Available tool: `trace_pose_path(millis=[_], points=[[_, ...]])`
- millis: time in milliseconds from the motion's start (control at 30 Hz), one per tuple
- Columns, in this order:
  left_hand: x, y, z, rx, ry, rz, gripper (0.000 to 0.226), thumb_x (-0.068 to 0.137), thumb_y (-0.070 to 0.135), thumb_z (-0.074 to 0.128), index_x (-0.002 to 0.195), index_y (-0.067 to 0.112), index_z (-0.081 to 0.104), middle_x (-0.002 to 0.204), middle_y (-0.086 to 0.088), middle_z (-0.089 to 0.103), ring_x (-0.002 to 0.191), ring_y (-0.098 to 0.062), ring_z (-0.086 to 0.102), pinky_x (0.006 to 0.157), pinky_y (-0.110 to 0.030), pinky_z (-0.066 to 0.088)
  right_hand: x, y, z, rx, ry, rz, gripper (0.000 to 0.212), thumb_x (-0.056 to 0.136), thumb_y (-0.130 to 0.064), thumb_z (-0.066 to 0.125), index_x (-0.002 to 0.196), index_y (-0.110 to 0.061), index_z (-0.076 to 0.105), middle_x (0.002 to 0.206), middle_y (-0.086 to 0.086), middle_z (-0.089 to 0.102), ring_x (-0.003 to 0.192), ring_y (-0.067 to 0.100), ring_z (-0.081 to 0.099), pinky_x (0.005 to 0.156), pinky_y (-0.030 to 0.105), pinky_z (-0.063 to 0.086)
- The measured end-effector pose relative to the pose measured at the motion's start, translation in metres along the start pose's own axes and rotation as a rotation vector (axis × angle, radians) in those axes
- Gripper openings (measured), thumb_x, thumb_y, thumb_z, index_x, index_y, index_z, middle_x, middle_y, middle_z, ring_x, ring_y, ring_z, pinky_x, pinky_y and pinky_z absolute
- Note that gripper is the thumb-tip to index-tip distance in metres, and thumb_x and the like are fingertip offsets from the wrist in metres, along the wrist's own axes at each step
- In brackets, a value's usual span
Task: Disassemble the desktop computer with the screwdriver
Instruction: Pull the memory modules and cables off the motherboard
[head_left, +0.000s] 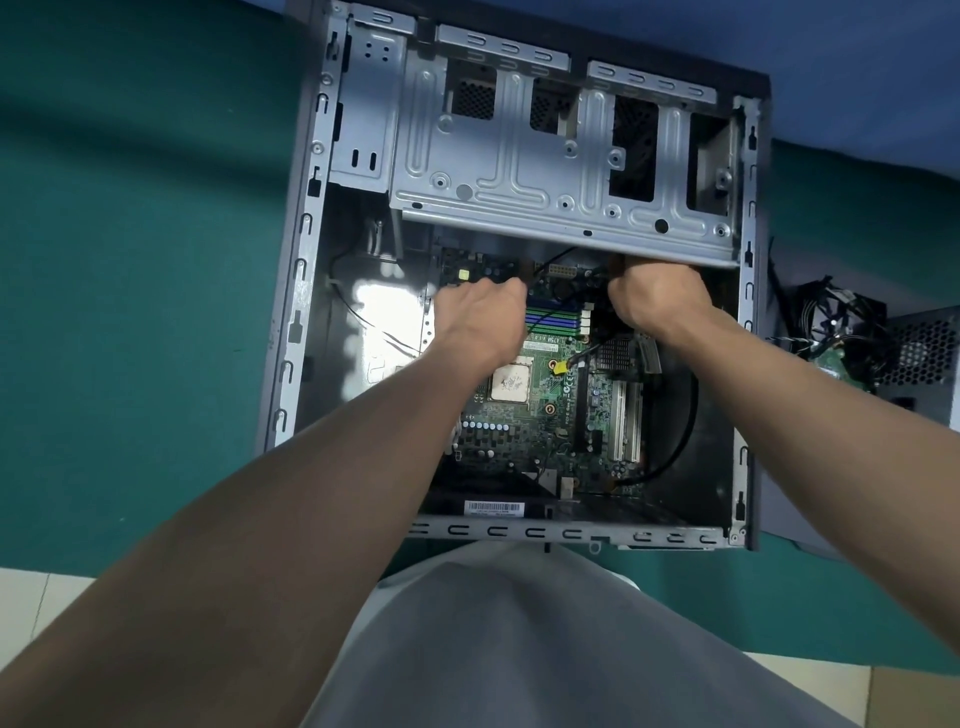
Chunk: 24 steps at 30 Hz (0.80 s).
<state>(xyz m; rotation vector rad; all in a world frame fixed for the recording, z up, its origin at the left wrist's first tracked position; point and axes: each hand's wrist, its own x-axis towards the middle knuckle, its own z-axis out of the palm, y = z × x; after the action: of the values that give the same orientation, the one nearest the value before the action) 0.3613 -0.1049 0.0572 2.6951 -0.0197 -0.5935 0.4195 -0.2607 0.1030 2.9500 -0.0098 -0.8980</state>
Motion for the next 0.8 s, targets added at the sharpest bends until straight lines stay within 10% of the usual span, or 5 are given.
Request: trace_pose_path(millis=[267, 667, 800], points=[[0.000, 0.000, -0.001, -0.002, 0.002, 0.010, 0.020, 0.089, 0.003, 0.051, 0.105, 0.016, 0.053, 0.066, 0.004, 0.045, 0.067, -0.017, 0.046, 0.072, -0.032, 0.030, 0.015, -0.003, 0.000, -0.080, -0.068, -0.079, 0.042, 0.100, -0.025, 0.033, 0.141, -0.016, 0.036, 0.140, 0.018, 0.046, 0.117, 0.040, 0.051, 0.091, 0.042, 0.041], [0.000, 0.000, -0.002, -0.024, -0.010, -0.008, 0.020, 0.087, 0.002, 0.050, 0.097, 0.019, 0.047, 0.067, 0.005, 0.046, 0.071, -0.019, 0.048, 0.073, -0.032, 0.030, 0.022, 0.007, 0.001, -0.001, -0.096, -0.062, 0.057, 0.099, -0.047, 0.018, 0.151, -0.025, 0.019, 0.159, 0.009, 0.019, 0.143, 0.035, 0.022, 0.115, 0.050, 0.022], [0.000, 0.000, -0.001, -0.017, -0.001, -0.009, 0.021, 0.088, 0.001, 0.051, 0.092, 0.019, 0.042, 0.067, 0.004, 0.047, 0.060, -0.012, 0.042, 0.071, -0.032, 0.030, 0.019, 0.004, 0.004, 0.029, 0.032, -0.068, 0.042, 0.101, -0.027, 0.031, 0.139, -0.013, 0.040, 0.145, 0.018, 0.041, 0.130, 0.041, 0.041, 0.099, 0.049, 0.037]])
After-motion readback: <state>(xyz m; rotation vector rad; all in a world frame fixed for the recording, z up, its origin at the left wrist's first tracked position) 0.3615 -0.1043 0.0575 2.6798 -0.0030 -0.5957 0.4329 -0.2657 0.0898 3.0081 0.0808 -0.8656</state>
